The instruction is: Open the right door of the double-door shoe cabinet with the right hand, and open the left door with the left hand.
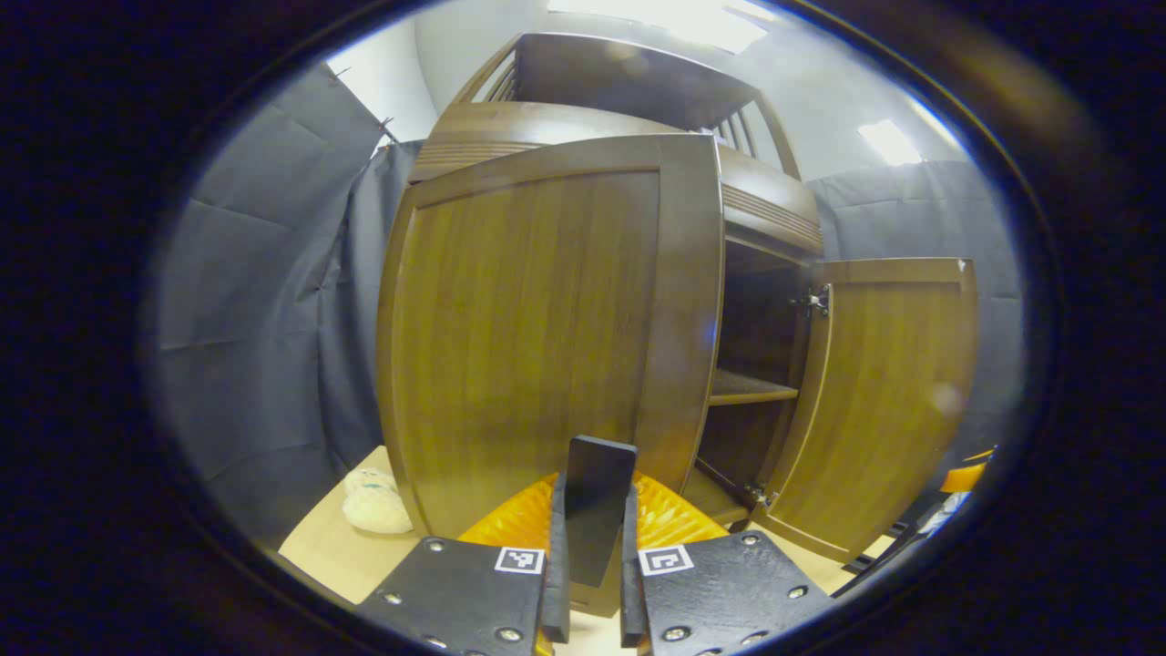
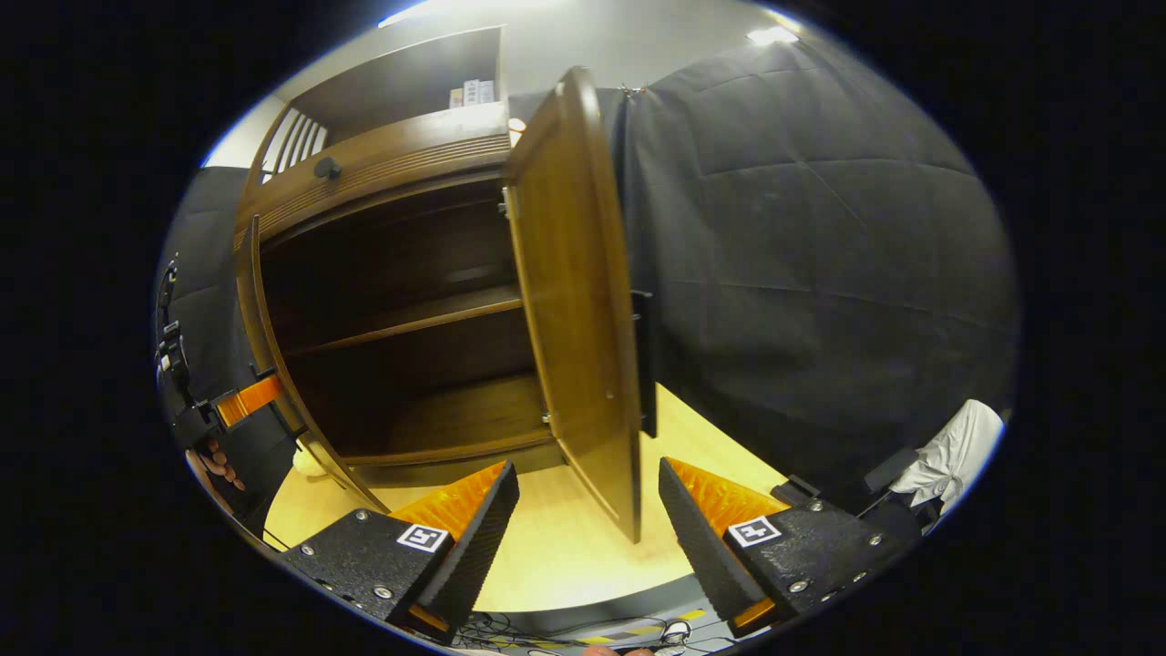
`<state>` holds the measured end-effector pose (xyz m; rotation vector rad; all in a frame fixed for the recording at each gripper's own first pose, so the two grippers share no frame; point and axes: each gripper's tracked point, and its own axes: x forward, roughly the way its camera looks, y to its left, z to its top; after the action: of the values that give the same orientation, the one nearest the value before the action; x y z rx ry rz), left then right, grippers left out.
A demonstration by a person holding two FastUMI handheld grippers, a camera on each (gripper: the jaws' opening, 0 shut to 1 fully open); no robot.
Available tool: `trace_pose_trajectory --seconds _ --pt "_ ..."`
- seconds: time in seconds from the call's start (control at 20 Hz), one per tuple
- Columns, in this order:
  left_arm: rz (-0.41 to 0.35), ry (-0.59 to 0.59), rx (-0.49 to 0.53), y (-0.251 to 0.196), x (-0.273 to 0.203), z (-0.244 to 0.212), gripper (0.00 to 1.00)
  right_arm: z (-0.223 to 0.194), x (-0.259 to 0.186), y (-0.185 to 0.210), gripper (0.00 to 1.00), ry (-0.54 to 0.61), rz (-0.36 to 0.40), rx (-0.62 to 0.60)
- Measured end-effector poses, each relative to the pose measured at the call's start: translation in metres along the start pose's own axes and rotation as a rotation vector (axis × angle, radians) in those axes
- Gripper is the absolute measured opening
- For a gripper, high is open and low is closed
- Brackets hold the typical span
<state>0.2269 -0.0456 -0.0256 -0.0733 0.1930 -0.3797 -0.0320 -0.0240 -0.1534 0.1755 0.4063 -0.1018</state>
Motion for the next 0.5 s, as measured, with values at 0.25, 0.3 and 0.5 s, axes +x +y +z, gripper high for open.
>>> trace_pose_trajectory --seconds 0.25,0.3,0.5 --pt "0.012 -0.002 -0.012 0.005 -0.003 0.004 0.23 -0.007 0.010 0.047 0.92 0.007 0.088 -0.005" --pt "0.016 -0.002 -0.017 0.005 -0.004 0.005 0.23 -0.006 0.012 0.054 0.92 0.007 0.103 -0.011" --pt "0.036 -0.011 -0.032 0.012 -0.011 0.004 0.29 -0.006 0.024 0.081 0.92 0.005 0.156 -0.038"
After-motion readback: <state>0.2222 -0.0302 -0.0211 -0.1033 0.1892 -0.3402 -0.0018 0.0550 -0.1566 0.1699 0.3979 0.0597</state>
